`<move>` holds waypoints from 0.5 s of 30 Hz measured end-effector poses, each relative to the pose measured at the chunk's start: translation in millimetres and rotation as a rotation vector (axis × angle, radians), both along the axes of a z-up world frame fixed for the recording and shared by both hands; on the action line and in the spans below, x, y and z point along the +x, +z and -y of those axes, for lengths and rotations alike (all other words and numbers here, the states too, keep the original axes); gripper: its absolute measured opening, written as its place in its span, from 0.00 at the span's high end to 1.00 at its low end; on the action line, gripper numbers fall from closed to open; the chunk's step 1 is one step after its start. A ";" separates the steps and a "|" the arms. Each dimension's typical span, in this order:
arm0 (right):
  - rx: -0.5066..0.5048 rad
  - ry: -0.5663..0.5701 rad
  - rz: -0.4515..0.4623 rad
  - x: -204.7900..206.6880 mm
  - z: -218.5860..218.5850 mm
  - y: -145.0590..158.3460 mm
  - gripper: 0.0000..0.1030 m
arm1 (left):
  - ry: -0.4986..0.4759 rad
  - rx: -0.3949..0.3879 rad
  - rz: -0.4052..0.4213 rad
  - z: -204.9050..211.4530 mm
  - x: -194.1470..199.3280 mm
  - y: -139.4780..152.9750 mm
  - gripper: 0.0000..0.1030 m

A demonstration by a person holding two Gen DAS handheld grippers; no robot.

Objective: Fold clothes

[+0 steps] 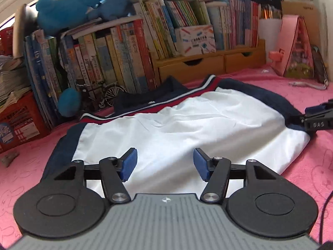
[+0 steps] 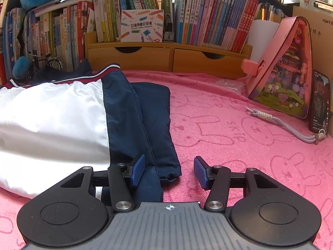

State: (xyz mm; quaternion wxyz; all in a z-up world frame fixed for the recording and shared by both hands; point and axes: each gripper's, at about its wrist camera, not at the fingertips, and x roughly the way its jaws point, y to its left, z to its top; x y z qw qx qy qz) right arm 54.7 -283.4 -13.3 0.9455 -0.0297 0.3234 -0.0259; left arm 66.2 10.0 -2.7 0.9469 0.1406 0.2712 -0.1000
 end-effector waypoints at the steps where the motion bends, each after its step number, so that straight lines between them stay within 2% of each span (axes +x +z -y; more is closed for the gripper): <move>1: 0.010 -0.002 -0.002 0.3 1.7 -0.1 0.47 | 0.030 0.012 -0.008 -4.7 6.1 -4.3 0.44; 3: 0.034 -0.006 -0.006 1.1 5.0 -0.5 0.45 | 0.093 0.031 -0.023 -15.4 18.0 -12.5 0.44; 5: 0.058 -0.009 -0.011 2.2 8.8 -0.9 0.44 | 0.177 0.019 -0.031 -38.2 26.6 -12.7 0.42; 7: 0.062 -0.009 -0.012 2.1 9.1 -1.0 0.43 | 0.241 -0.039 -0.041 -68.7 30.0 -10.4 0.30; 8: 0.064 -0.009 -0.013 2.0 9.1 -1.0 0.42 | 0.269 -0.064 -0.052 -81.2 31.0 -9.6 0.27; 11: 0.056 -0.009 -0.012 1.7 7.4 -0.9 0.42 | 0.336 -0.041 -0.032 -101.8 29.3 -17.6 0.21; 15: 0.080 -0.018 -0.011 1.7 11.2 -0.5 0.39 | 0.336 -0.104 -0.056 -113.5 28.4 -17.6 0.19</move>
